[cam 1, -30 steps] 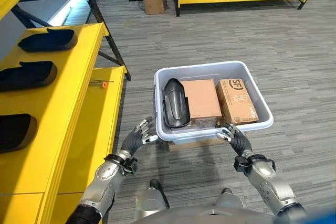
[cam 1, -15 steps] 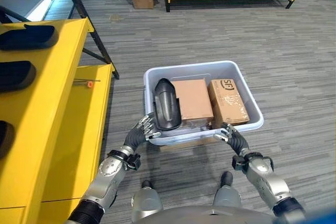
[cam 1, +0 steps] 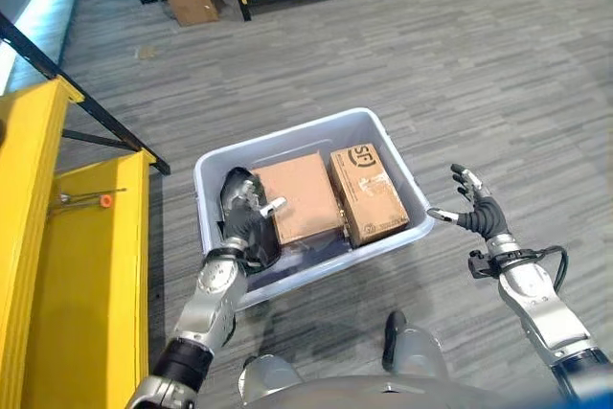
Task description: Move parts from the plastic box to the shelf.
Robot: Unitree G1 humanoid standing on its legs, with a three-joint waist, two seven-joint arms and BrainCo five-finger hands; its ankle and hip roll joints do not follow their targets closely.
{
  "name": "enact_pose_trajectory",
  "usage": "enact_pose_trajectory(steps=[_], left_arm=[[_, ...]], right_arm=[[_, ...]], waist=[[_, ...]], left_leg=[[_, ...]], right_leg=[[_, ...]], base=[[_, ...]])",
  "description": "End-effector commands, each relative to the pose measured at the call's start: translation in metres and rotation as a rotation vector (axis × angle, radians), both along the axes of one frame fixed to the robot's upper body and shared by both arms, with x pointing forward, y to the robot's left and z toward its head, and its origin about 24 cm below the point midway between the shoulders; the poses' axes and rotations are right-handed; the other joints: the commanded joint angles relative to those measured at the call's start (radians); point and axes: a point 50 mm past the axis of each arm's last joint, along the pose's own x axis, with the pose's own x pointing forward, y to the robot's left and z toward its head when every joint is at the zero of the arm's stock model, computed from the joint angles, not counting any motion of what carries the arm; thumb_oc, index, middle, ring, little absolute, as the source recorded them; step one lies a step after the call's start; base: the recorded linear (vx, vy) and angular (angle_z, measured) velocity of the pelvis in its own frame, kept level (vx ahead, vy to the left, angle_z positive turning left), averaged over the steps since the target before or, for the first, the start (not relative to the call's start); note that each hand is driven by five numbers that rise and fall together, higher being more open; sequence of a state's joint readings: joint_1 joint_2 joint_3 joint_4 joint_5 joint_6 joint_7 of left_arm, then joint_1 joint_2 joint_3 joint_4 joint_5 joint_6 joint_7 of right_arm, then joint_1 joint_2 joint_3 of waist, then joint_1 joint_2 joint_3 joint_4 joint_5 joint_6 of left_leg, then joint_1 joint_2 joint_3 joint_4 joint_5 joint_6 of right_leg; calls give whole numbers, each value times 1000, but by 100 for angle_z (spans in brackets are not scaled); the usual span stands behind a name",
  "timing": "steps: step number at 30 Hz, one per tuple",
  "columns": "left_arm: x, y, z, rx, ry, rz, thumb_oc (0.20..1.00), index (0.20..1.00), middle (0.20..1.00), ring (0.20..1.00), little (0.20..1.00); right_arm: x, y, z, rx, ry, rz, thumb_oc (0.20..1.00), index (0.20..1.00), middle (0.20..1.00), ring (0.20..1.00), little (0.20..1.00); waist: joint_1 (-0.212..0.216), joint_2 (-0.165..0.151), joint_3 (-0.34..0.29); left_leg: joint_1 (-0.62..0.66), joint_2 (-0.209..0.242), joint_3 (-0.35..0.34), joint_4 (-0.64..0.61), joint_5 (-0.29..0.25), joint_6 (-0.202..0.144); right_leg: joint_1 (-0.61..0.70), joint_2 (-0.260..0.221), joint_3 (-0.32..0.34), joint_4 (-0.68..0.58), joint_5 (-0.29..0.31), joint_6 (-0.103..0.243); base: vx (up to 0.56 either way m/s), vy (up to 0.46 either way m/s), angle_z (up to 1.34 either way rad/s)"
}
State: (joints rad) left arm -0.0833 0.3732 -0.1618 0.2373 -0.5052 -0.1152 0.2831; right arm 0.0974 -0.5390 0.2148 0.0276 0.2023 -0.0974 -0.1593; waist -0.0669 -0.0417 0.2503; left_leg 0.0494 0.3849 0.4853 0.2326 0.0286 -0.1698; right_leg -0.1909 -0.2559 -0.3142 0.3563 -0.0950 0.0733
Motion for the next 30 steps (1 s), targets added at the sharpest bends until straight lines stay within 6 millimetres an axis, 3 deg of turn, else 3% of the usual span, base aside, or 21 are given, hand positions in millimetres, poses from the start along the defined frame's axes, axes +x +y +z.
enact_pose_trajectory(steps=[1,9,11,14,30], left_arm=[[0,11,15,80,-71,114,1000,1000,1000,1000,1000],[12,22,15,94,-21,329,1000,1000,1000,1000,1000],[19,21,7,78,28,363,1000,1000,1000,1000,1000],[24,23,8,80,10,399,1000,1000,1000,1000,1000],[61,9,24,221,22,395,1000,1000,1000,1000,1000]], right_arm=[[10,6,27,16,-132,19,1000,1000,1000,1000,1000],[16,16,25,65,-145,30,1000,1000,1000,1000,1000],[23,21,32,28,-167,78,1000,1000,1000,1000,1000],[24,17,38,-2,-174,95,1000,1000,1000,1000,1000],[36,5,62,-12,-248,79,1000,1000,1000,1000,1000]], waist=[[15,-3,23],[4,-34,89],[-13,-45,134],[-35,-54,172],[-88,-117,264]], left_leg=[[-121,33,-19,80,-99,55],[-227,79,-49,165,-111,42],[-282,120,-67,226,-137,9],[-325,153,-66,265,-141,-5],[-466,251,-56,377,-130,-45]], right_leg=[[-4,-93,-7,-58,56,117],[-93,-93,22,6,46,119],[-138,-89,41,35,28,127],[-189,-81,62,54,28,123],[-323,-58,68,118,18,119]], base=[[-20,24,-6],[-36,-41,-4],[-46,-11,-27],[-18,26,-21],[-25,-31,-14]])
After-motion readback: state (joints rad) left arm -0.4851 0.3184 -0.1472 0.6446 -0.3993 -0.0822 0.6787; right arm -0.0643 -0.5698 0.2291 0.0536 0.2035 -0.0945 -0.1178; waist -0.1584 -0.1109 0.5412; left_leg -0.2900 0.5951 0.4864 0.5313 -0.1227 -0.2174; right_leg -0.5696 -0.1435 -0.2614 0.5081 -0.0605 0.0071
